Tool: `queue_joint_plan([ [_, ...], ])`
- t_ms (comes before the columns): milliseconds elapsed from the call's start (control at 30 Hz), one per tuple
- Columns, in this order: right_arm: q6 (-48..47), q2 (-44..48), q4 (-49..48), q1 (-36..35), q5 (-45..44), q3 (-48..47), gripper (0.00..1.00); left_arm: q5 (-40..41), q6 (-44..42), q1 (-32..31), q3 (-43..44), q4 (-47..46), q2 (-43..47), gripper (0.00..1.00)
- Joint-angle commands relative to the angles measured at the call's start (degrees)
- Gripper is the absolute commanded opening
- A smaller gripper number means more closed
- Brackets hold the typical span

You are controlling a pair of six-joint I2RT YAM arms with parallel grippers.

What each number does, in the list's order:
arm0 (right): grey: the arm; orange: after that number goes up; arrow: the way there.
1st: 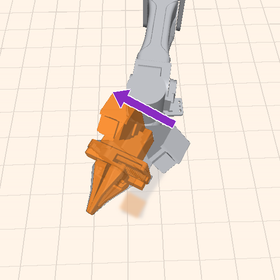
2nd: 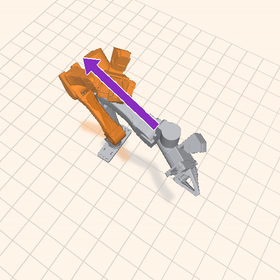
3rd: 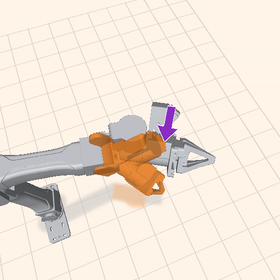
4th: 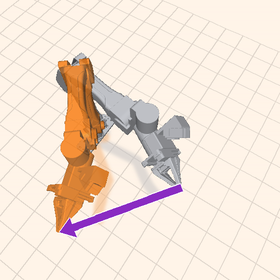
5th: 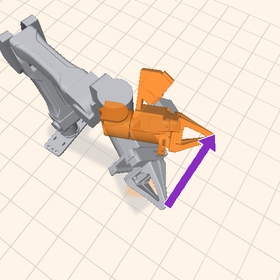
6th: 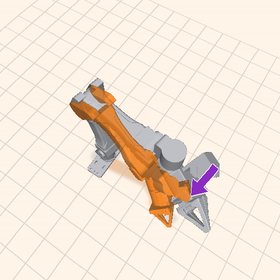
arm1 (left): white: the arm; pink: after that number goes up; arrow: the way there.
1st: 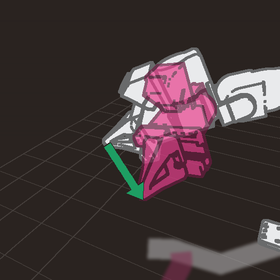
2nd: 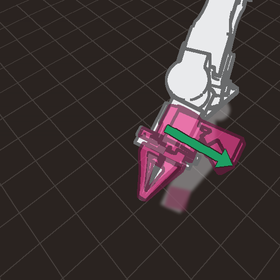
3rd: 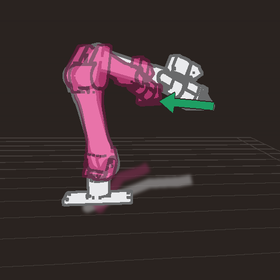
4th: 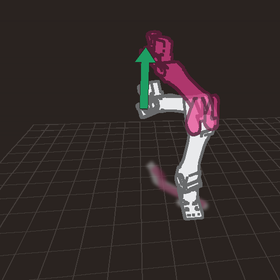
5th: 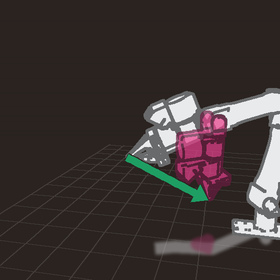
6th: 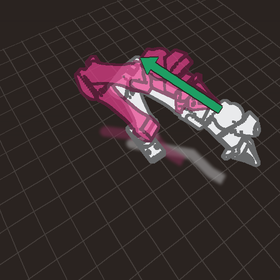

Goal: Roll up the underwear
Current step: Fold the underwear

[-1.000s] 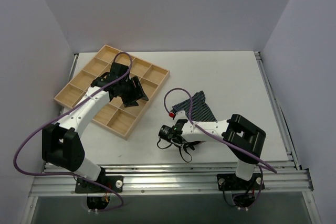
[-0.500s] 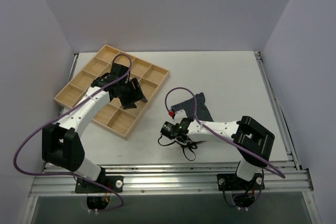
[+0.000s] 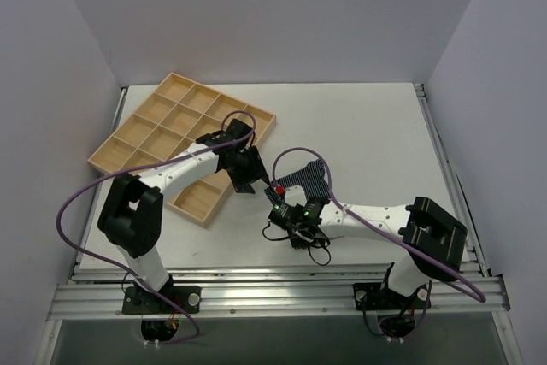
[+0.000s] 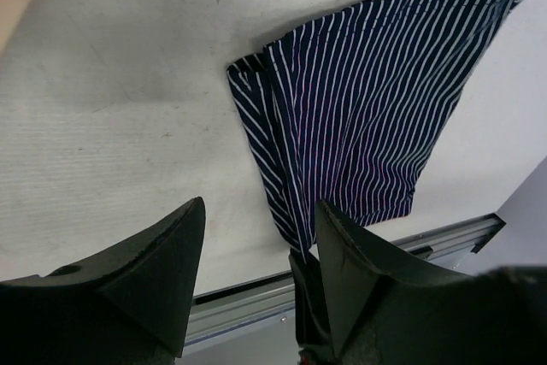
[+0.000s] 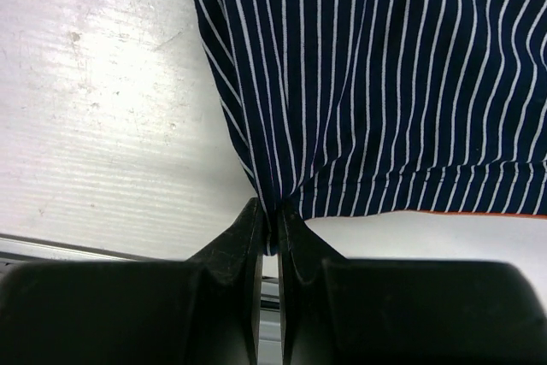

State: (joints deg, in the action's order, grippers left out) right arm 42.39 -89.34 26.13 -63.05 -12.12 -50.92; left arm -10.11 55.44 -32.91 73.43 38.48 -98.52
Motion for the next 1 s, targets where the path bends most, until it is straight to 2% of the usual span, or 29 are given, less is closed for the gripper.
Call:
queue_joint_plan([
  [0, 1.99, 3.82, 0.68, -0.32, 0.61, 1.52, 0.00, 2.72, 4.58, -2.51, 4.53, -0.33, -1.84, 0.63],
  [200, 3.22, 5.05, -0.55, -0.32, 0.96, 2.57, 0.00, 3.61, 8.80, -3.83, 3.57, -4.71, -4.92, 0.63],
  [400, 3.14, 4.88, -1.08, -0.32, 1.57, 2.49, 0.00, 3.52, 8.81, -5.50, 4.18, -5.34, -10.54, 0.62],
  [800, 5.68, 6.81, 2.17, -0.59, 0.96, 3.45, 0.00, 7.21, 8.72, -7.26, -2.94, -11.14, -10.81, 0.59],
  [967, 7.00, 8.65, 1.38, -0.76, 1.92, 4.60, 0.00, 8.52, 6.79, -7.79, -3.03, -12.64, -11.61, 0.52],
])
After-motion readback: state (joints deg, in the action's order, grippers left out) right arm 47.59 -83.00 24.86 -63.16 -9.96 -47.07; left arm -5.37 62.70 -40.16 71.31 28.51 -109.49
